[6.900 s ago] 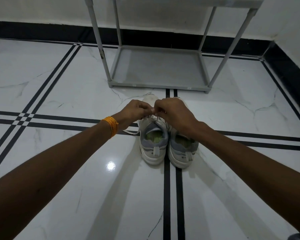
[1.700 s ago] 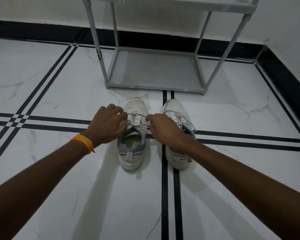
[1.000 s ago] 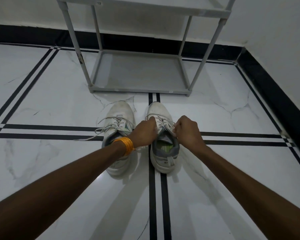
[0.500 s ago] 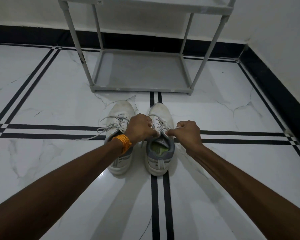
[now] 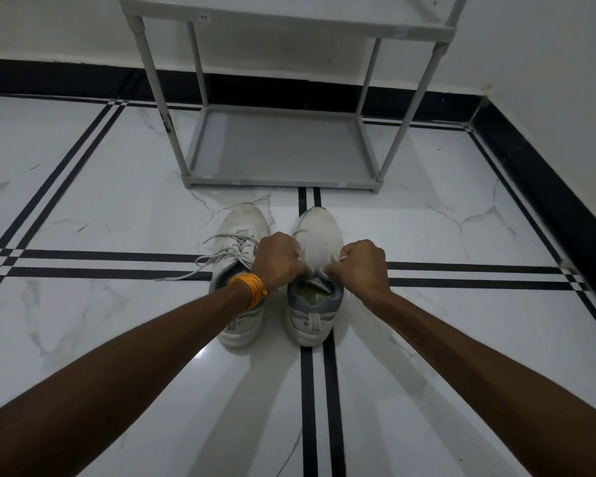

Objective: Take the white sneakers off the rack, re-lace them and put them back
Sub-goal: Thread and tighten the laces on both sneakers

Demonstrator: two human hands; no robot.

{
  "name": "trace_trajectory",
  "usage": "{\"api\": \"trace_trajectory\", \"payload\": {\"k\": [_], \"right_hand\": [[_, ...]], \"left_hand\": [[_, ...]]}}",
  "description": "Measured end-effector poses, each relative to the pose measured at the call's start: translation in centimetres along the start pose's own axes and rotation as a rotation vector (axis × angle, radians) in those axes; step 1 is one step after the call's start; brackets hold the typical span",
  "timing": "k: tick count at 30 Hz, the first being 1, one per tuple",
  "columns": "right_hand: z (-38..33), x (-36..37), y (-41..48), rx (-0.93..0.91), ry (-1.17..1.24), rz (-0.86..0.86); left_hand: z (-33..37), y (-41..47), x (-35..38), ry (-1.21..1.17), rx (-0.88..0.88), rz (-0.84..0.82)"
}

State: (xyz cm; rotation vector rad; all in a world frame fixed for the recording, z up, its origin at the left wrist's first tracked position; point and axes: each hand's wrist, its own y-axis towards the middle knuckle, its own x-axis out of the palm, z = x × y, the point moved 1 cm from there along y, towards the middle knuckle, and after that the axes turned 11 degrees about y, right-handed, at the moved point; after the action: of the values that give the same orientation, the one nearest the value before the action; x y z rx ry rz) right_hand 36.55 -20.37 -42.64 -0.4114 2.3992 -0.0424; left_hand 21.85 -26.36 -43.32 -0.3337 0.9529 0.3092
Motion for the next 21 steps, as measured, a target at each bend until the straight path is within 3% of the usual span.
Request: {"api": "trace_trajectory", "payload": {"k": [6,9,12,15,18,20,21], "right_hand": [[-0.7,-0.5,-0.1,-0.068,-0.072,-0.032],[-2.1,-2.6,0.3,-0.051,-0.130,-0.167],[-4.7,-5.8,0.5,-0.025,-0.129,-0.331],[-7.4,-8.2,0.8,-0.140,-0.118,-0.270],[-9.1,-8.7,1.1,-0.322,-0.104,-0.190],[-9.7,-8.4,1.1,-0.425,-0.071,-0.212],[-10.1,-8.2,1.0,-0.467,-0.081,-0.248]], "left_hand": [[0.2,-0.5,-0.4,0.031,-0.014,0.055],[0.7,-0.9,-2.4,0.105,0.029,0.113],[1.8,-0.9,-5.3,0.257,0.125,0.270],[3.0,-0.9,-7.4,0.279,0.280,0.415],[4.3,-1.3,-7.4,0.129,0.538,0.192],[5.0,-2.0,-6.7,0.181,0.703,0.037],[5.2,-2.1,-6.3,0.272,0.782,0.036]]}}
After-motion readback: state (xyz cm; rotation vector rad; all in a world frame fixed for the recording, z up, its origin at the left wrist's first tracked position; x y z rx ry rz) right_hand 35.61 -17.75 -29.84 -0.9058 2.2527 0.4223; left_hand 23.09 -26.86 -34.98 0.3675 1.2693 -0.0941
